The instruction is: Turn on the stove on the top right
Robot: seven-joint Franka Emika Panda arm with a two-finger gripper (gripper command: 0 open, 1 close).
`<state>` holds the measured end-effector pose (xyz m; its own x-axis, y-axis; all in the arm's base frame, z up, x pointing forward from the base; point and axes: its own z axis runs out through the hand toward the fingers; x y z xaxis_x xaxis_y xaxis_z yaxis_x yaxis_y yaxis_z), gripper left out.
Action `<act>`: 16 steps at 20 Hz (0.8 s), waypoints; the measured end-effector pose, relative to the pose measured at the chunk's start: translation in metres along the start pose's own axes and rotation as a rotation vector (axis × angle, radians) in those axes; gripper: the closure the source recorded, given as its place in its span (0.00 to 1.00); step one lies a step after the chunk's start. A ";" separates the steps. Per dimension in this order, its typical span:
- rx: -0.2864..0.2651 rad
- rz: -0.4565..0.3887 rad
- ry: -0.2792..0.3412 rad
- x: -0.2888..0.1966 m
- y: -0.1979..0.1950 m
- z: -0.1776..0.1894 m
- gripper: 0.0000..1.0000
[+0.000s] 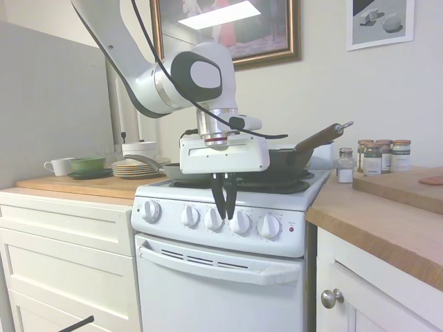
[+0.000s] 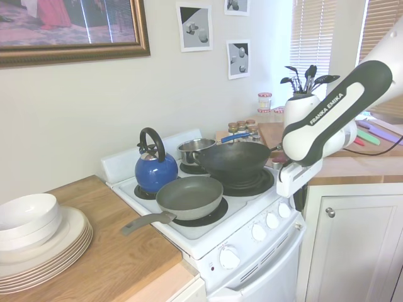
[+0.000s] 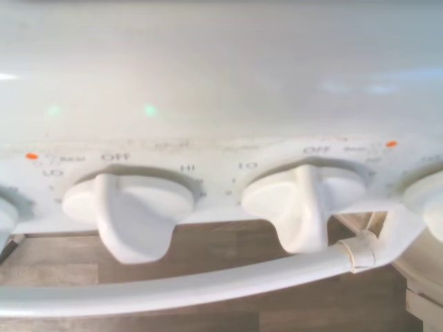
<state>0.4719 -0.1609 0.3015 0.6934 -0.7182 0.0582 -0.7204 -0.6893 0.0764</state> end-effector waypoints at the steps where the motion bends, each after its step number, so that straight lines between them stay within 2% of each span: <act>1: 0.001 0.000 0.001 0.001 -0.001 0.001 1.00; 16: 0.008 -0.004 0.020 0.009 -0.012 0.002 1.00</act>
<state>0.4864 -0.1595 0.2991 0.6961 -0.7137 0.0777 -0.7179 -0.6928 0.0682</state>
